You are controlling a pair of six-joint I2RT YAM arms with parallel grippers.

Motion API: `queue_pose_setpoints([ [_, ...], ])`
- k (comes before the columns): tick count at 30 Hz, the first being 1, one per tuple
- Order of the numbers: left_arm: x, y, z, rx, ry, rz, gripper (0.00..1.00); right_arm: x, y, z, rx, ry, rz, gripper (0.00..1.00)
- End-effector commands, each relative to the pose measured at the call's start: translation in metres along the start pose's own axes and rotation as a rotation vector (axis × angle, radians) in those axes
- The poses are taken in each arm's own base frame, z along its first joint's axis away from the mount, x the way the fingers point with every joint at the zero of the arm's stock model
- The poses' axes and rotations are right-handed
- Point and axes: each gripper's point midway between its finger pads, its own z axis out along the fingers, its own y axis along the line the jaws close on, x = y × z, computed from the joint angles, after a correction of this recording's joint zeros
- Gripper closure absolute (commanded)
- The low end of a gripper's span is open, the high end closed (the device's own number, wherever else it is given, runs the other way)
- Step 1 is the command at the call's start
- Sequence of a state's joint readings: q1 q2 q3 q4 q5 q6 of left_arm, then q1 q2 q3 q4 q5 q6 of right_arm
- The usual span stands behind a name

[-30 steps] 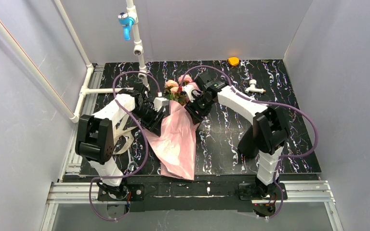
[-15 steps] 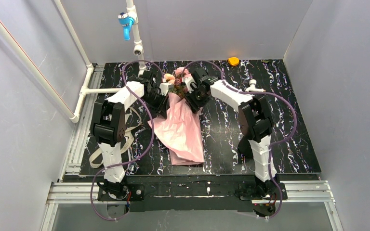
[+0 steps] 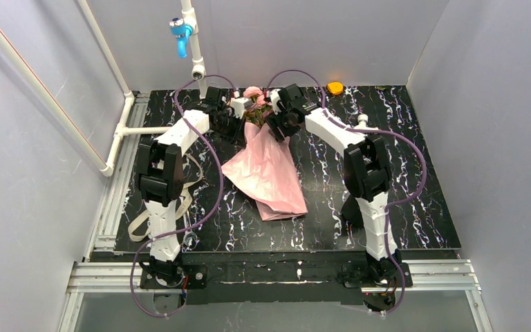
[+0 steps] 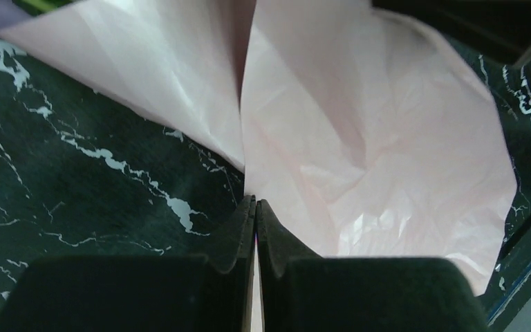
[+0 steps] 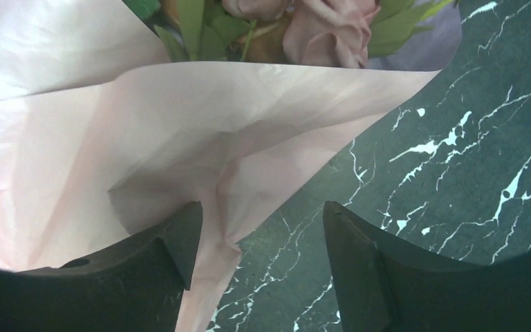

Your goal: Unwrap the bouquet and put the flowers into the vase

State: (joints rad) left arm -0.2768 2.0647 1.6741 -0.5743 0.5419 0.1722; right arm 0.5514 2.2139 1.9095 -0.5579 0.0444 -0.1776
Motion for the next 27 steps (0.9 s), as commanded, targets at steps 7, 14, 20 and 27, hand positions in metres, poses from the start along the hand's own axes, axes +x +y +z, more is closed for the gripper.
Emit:
queue_pose_setpoints([
  [7,-0.023,-0.042,-0.056,0.047,-0.126,0.069,0.28,-0.095,0.019,-0.113,-0.114,-0.347,0.073,0.16],
  [14,0.039,-0.018,-0.052,-0.087,0.053,0.006,0.11,-0.109,0.032,-0.163,-0.184,-0.440,0.014,0.07],
  [20,0.066,-0.031,-0.035,0.024,0.159,-0.102,0.26,-0.114,0.024,-0.191,-0.141,-0.486,-0.043,0.02],
  [27,0.023,-0.099,-0.060,0.323,0.023,-0.091,0.83,-0.104,0.001,-0.206,-0.103,-0.477,-0.007,0.02],
])
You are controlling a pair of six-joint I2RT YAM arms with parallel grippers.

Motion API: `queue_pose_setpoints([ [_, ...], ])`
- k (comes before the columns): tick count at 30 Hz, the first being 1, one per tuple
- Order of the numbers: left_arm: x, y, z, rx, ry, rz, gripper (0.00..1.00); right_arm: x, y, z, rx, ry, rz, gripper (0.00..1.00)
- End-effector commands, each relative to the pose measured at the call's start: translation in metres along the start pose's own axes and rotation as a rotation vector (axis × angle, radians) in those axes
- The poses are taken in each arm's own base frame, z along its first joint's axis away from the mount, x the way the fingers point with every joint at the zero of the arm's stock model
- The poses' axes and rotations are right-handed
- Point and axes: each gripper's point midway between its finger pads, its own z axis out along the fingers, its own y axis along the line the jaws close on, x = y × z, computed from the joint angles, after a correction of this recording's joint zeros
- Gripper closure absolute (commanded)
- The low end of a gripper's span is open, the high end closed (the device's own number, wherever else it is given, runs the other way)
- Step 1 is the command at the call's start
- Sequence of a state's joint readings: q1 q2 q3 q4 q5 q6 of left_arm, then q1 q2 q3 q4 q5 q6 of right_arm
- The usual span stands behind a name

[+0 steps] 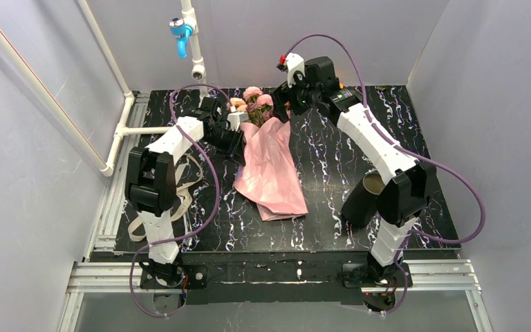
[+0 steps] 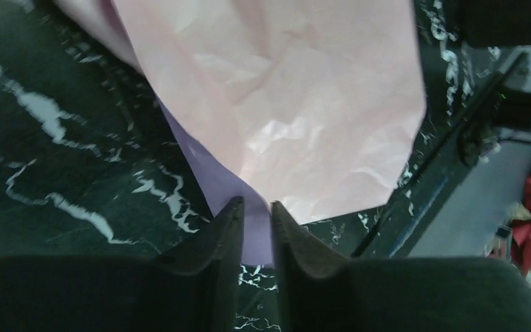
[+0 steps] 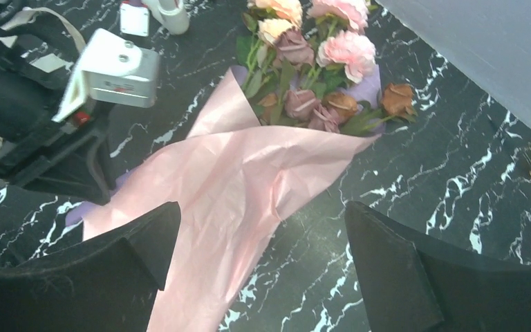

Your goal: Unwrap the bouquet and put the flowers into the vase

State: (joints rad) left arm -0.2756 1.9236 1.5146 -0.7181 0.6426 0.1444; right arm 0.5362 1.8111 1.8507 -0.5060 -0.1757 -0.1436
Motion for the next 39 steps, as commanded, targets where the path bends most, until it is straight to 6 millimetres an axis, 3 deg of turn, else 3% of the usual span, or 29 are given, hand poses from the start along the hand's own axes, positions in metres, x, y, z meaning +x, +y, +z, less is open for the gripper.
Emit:
queue_pose_setpoints([
  [1,-0.026,-0.069,-0.029,0.229,-0.093,0.068,0.91,-0.019,-0.017,-0.033,0.042,-0.057,-0.005,0.01],
  [2,-0.033,-0.079,-0.034,0.246,-0.114,0.095,0.99,-0.018,-0.022,-0.036,0.050,-0.057,0.004,0.02],
  [3,-0.039,-0.087,-0.038,0.262,-0.131,0.114,1.00,-0.018,-0.026,-0.039,0.054,-0.058,0.014,0.02],
  [9,-0.071,-0.125,-0.045,0.301,-0.217,0.206,1.00,-0.017,-0.050,-0.053,0.087,-0.062,0.038,0.02],
  [12,-0.081,-0.131,-0.046,0.267,-0.239,0.225,1.00,-0.015,-0.047,-0.056,0.063,-0.050,0.030,0.02],
  [13,-0.084,-0.125,-0.049,0.218,-0.252,0.221,0.95,-0.014,-0.045,-0.056,0.050,-0.046,0.026,0.02],
  [14,-0.084,-0.115,-0.051,0.143,-0.261,0.176,0.78,-0.012,-0.043,-0.057,0.042,-0.041,0.024,0.02],
  [15,-0.082,-0.103,-0.055,0.071,-0.276,0.147,0.54,-0.011,-0.042,-0.058,0.037,-0.038,0.025,0.02],
  [16,-0.078,-0.090,-0.060,0.007,-0.293,0.117,0.41,-0.009,-0.040,-0.058,0.032,-0.035,0.023,0.02],
  [21,-0.035,-0.034,-0.078,-0.146,-0.370,-0.083,0.03,-0.001,-0.030,-0.059,-0.016,-0.032,0.027,0.02],
  [26,-0.006,0.024,-0.082,-0.201,-0.418,-0.286,0.02,0.006,-0.020,-0.055,-0.068,-0.019,0.044,0.02],
  [28,0.000,0.034,-0.075,-0.195,-0.430,-0.318,0.02,0.006,-0.019,-0.055,-0.073,-0.019,0.043,0.02],
  [37,0.002,0.044,-0.023,-0.036,-0.401,-0.510,0.22,0.013,-0.018,-0.056,-0.078,0.007,0.024,0.02],
  [39,-0.005,0.034,-0.016,0.027,-0.410,-0.492,0.34,0.013,-0.018,-0.057,-0.076,0.010,0.019,0.02],
])
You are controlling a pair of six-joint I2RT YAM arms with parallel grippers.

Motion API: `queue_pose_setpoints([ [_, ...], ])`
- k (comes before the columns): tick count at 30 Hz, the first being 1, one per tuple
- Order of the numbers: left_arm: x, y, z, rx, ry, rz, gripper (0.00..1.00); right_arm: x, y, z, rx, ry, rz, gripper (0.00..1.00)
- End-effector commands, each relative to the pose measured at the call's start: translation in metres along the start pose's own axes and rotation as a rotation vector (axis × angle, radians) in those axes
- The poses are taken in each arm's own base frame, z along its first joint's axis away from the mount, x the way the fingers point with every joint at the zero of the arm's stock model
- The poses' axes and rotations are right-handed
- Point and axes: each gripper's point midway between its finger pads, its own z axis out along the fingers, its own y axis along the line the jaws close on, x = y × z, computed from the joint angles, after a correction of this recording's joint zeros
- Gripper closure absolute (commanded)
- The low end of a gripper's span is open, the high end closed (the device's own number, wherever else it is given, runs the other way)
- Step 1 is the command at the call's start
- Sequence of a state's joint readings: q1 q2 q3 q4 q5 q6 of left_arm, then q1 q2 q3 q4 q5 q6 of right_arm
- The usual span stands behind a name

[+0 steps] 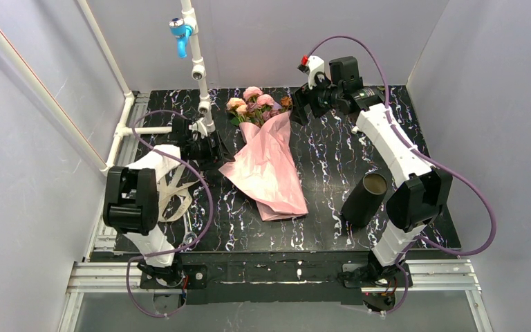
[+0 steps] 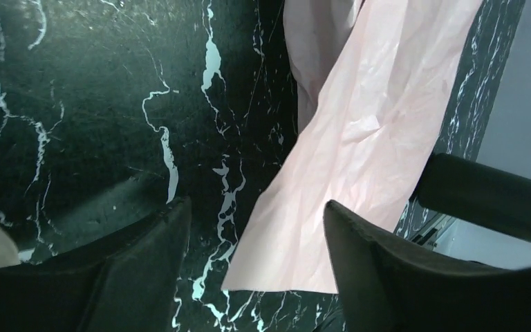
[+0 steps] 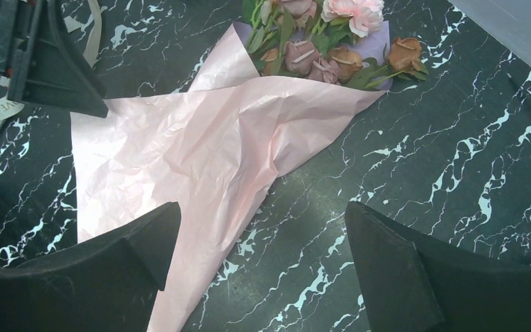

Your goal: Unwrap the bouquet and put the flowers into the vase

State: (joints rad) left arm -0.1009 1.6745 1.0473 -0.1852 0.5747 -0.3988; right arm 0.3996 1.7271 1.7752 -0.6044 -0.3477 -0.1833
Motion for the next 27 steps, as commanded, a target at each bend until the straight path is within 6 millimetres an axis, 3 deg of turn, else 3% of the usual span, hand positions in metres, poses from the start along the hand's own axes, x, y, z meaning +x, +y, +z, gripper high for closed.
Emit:
queue_pose_setpoints([
  [1,0.000,-0.032,0.012,0.160,0.002,-0.021,0.41,-0.014,0.009,-0.019,-0.009,-0.038,-0.044,0.02],
  [6,0.017,-0.064,0.012,0.236,0.060,0.024,0.76,-0.015,0.007,-0.023,0.010,-0.039,-0.063,0.02],
  [8,0.016,-0.080,0.004,0.271,0.048,0.065,0.99,-0.015,0.006,-0.026,0.019,-0.038,-0.068,0.02],
  [12,0.008,-0.128,-0.018,0.389,-0.022,0.209,1.00,-0.012,0.002,-0.030,0.048,-0.022,-0.065,0.02],
  [15,0.011,-0.178,-0.031,0.491,-0.035,0.364,1.00,-0.011,-0.003,-0.034,0.080,-0.013,-0.063,0.01],
  [19,0.018,-0.234,-0.036,0.613,-0.033,0.540,1.00,-0.015,-0.014,-0.041,0.123,-0.012,-0.055,0.02],
  [22,0.013,-0.268,-0.028,0.674,-0.044,0.643,1.00,-0.019,-0.033,-0.048,0.208,-0.011,-0.043,0.02],
  [27,-0.006,-0.303,0.015,0.719,-0.046,0.669,1.00,-0.032,-0.080,-0.069,0.381,-0.049,-0.004,0.02],
])
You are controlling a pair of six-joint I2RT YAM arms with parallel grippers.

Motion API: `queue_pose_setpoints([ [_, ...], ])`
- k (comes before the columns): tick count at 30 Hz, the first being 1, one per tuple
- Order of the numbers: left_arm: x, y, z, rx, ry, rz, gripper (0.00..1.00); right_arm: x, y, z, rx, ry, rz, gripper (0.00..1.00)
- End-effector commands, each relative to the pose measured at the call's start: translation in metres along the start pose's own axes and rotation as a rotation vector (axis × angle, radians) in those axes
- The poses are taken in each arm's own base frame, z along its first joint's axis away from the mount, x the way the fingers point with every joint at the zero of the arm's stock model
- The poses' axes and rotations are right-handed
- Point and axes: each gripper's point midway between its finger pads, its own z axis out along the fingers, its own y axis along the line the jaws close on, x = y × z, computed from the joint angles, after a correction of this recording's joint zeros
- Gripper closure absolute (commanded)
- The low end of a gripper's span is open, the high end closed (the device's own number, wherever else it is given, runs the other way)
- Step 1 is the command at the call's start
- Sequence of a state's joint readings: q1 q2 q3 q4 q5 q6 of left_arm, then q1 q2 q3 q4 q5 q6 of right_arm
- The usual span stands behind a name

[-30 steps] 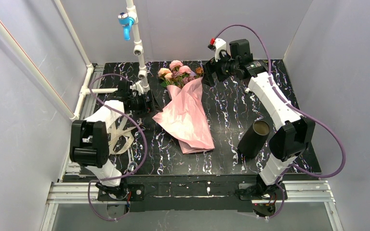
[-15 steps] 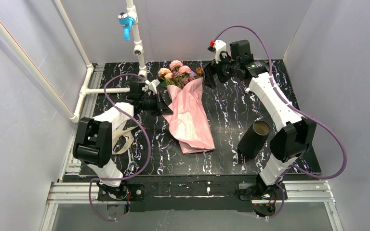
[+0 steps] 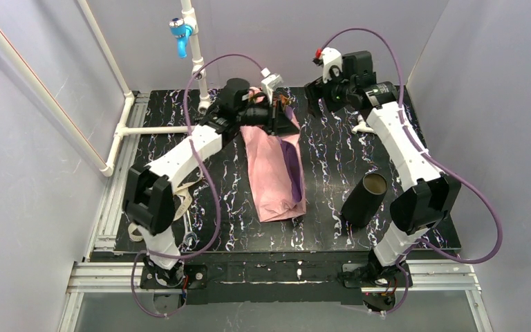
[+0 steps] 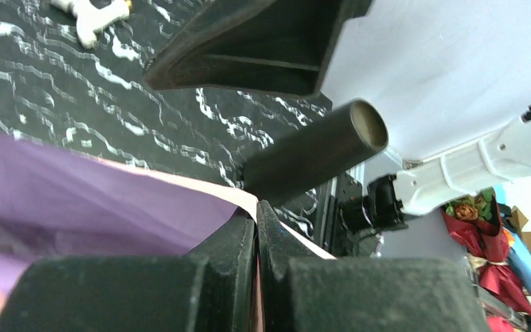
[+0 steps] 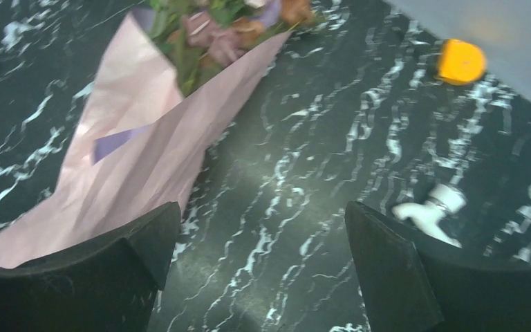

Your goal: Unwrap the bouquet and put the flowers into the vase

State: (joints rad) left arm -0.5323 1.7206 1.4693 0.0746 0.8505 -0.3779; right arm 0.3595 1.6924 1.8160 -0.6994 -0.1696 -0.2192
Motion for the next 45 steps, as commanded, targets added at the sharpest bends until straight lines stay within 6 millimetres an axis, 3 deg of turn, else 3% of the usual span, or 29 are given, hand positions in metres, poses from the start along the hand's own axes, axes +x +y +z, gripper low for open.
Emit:
queue_pose_setpoints([
  [1,-0.011,0.024,0.042,0.030,0.005,0.035,1.00,-0.035,-0.056,-0.031,0.197,-0.103,0.027,0.02],
  [6,-0.006,0.056,0.088,0.005,0.016,0.019,1.00,-0.029,-0.074,-0.038,0.226,-0.093,0.026,0.02],
  [8,0.000,0.071,0.101,-0.026,0.018,0.026,0.95,-0.021,-0.073,-0.037,0.214,-0.076,0.009,0.02],
  [10,0.007,0.084,0.111,-0.056,0.025,0.045,0.78,-0.016,-0.071,-0.036,0.198,-0.062,-0.011,0.02],
  [13,0.007,0.092,0.111,-0.113,0.031,0.071,0.42,-0.007,-0.065,-0.032,0.150,-0.027,-0.048,0.02],
  [15,0.003,0.092,0.104,-0.169,0.065,0.103,0.29,0.001,-0.063,-0.027,0.126,0.005,-0.062,0.02],
  [18,-0.003,0.084,0.088,-0.226,0.087,0.160,0.19,0.011,-0.061,-0.019,0.097,0.041,-0.073,0.02],
  [23,-0.005,0.079,0.056,-0.348,0.094,0.180,0.16,0.022,-0.063,-0.004,0.072,0.076,-0.132,0.03],
  [29,0.012,0.104,0.031,-0.529,0.155,0.179,0.13,0.049,-0.072,0.015,0.066,0.175,-0.171,0.04],
  [34,0.025,0.115,0.036,-0.542,0.190,0.153,0.11,0.066,-0.082,0.025,0.098,0.227,-0.176,0.04],
  [39,0.036,0.130,0.052,-0.563,0.226,0.112,0.12,0.082,-0.106,0.034,0.131,0.278,-0.130,0.04],
  [42,0.045,0.136,0.059,-0.565,0.246,0.080,0.15,0.094,-0.119,0.043,0.121,0.303,-0.072,0.05],
  [45,0.054,0.140,0.061,-0.572,0.281,0.031,0.22,0.103,-0.119,0.052,0.028,0.320,-0.006,0.05],
])
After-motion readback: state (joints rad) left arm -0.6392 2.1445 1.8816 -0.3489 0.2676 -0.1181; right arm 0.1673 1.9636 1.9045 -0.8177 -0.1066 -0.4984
